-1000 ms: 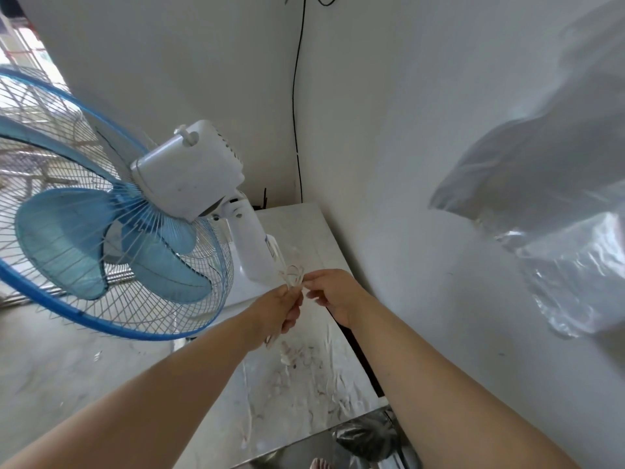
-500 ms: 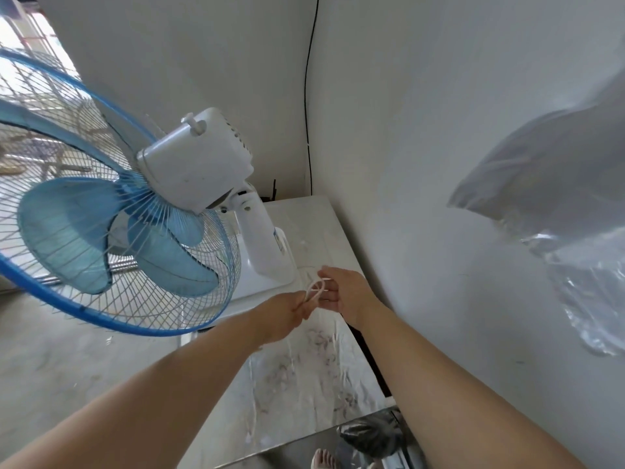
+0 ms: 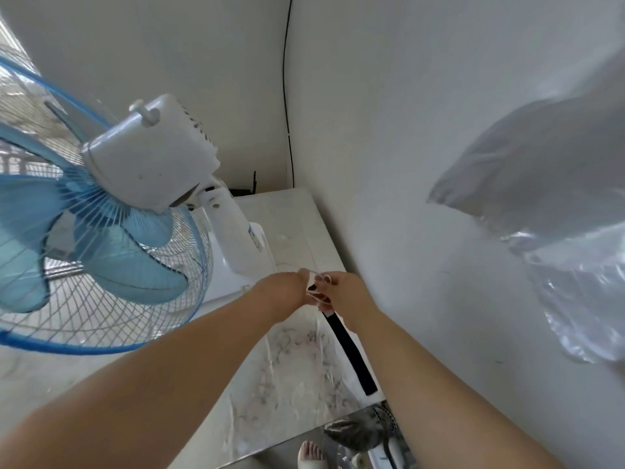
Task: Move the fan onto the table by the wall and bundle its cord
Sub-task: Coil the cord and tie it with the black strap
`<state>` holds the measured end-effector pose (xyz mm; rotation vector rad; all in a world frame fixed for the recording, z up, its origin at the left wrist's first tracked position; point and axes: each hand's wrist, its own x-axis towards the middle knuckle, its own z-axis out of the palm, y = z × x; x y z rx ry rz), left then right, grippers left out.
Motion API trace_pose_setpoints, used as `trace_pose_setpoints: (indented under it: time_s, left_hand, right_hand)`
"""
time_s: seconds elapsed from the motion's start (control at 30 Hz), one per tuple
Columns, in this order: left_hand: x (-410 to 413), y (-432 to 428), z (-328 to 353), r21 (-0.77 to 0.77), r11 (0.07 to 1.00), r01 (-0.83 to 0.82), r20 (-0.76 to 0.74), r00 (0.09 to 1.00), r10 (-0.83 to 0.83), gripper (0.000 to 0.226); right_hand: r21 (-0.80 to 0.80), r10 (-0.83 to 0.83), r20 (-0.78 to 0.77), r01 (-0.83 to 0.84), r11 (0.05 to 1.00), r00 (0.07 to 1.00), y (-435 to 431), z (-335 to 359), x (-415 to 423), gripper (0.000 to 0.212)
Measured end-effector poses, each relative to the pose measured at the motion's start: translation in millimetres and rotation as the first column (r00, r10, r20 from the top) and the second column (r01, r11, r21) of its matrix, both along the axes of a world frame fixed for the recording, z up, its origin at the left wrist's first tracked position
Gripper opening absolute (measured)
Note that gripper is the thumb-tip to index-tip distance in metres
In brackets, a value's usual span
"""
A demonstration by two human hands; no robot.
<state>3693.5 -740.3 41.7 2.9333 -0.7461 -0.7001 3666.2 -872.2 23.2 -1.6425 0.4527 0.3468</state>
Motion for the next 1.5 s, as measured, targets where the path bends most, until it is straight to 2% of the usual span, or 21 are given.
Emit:
trace_pose_setpoints:
  time_s: [0.13,0.3,0.37,0.43,0.5,0.53,0.6,0.67,0.7,0.83,0.97,1.03,1.1,1.17,1.2,1.27,1.33,1.37,1.4,1.43,1.5]
  left_hand:
    - [11.2,-8.6,-3.2,-0.094,0.995,-0.032,-0.055,0.998,0.027,0.079]
    - [23.3,-5.4,-11.7,0.080,0.959,0.271,0.021,0.962,-0.273,0.025]
    - [27.5,-8.1,-13.3,0.081,0.949,0.304,0.041,0.951,-0.308,0.022]
    - [32.7,-10.8,-12.9,0.072,0.936,0.346,0.062,0.935,-0.350,0.022]
    - [36.9,-12.3,-17.2,0.082,0.929,0.360,0.065,0.929,-0.366,0.023]
    - [37.6,-13.4,-19.5,0.093,0.927,0.364,0.053,0.928,-0.369,0.025]
    - [36.3,-16.4,-23.6,0.099,0.921,0.378,0.027,0.924,-0.382,0.030]
    - [35.4,-19.2,-28.4,0.063,0.940,0.335,-0.002,0.942,-0.335,0.035]
    - [33.9,-19.6,-30.7,0.049,0.945,0.322,-0.020,0.947,-0.321,0.035]
    - [24.9,-15.0,-37.4,0.017,0.937,0.348,-0.031,0.937,-0.348,0.035]
    - [20.6,-4.1,-40.9,0.011,0.930,0.367,0.075,0.927,-0.367,0.024]
    - [18.9,-1.0,-42.6,0.034,0.947,0.320,0.149,0.935,-0.321,0.022]
    - [18.7,2.2,-43.6,-0.031,0.981,0.191,0.203,0.962,-0.181,0.034]
    - [15.1,9.7,-38.3,-0.261,0.964,-0.057,0.178,0.978,0.106,0.058]
    - [9.9,13.6,-34.8,-0.416,0.895,-0.158,0.179,0.951,0.251,0.058]
    - [-6.9,18.0,-27.7,-0.628,0.730,-0.268,0.175,0.866,0.469,0.030]
    - [-26.1,11.1,-28.3,-0.553,0.735,-0.394,-0.005,0.883,0.469,0.030]
    - [-35.7,3.8,-31.8,-0.473,0.736,-0.485,-0.186,0.871,0.454,0.038]
    - [-42.8,-3.1,-35.9,-0.419,0.678,-0.605,-0.393,0.793,0.465,0.045]
    - [-47.0,-9.9,-38.1,-0.391,0.573,-0.721,-0.568,0.678,0.466,0.048]
    - [-47.6,-22.8,-40.5,-0.371,0.308,-0.876,-0.762,0.477,0.438,0.051]
  right_hand:
    - [0.162,-0.038,-0.105,0.055,0.985,0.994,-11.2,-3.0,-6.5,0.021]
    - [0.323,-0.016,-0.101,0.048,0.945,0.995,-21.7,-1.1,-11.8,0.012]
    - [0.224,0.028,-0.057,-0.015,0.975,0.998,-23.0,3.6,-9.4,0.024]
    - [-0.179,0.188,0.008,-0.184,0.967,0.982,-26.8,5.7,-2.8,0.046]
    - [-0.640,0.427,0.019,-0.317,0.700,0.904,-27.5,4.2,4.1,0.060]
    - [-0.757,0.500,0.009,-0.321,0.569,0.866,-27.2,3.1,6.1,0.067]
    - [-0.862,0.605,-0.016,-0.317,0.394,0.796,-25.2,-1.0,9.5,0.082]
    - [-0.914,0.689,-0.081,-0.330,0.238,0.720,-20.9,-5.1,12.8,0.077]
    - [-0.905,0.695,-0.127,-0.369,0.210,0.708,-17.9,-5.7,13.4,0.069]
    - [-0.703,0.642,-0.216,-0.573,0.421,0.736,-12.5,-3.3,10.9,0.057]
    - [-0.597,0.649,-0.189,-0.611,0.520,0.737,-12.9,-0.5,6.8,0.036]
    - [-0.502,0.597,-0.184,-0.597,0.626,0.781,-12.5,-3.3,7.0,0.024]
    - [-0.404,0.499,-0.185,-0.528,0.747,0.847,-13.9,-7.9,6.1,0.025]
    - [-0.319,0.389,-0.194,-0.433,0.843,0.901,-15.7,-14.6,2.2,0.030]
    - [-0.282,0.341,-0.205,-0.389,0.877,0.918,-15.7,-17.5,0.3,0.031]
    - [-0.212,0.272,-0.229,-0.320,0.923,0.935,-13.8,-22.0,-1.3,0.029]
    - [-0.147,0.225,-0.229,-0.262,0.954,0.947,-10.8,-24.3,-2.0,0.028]
    - [-0.123,0.204,-0.224,-0.235,0.964,0.953,-9.1,-24.8,-2.4,0.028]
    - [-0.102,0.187,-0.215,-0.212,0.972,0.959,-7.3,-25.7,-3.3,0.028]
    - [-0.083,0.176,-0.207,-0.197,0.977,0.962,-4.9,-26.7,-5.0,0.028]
    - [-0.081,0.167,-0.205,-0.187,0.979,0.964,1.2,-28.2,-11.1,0.027]
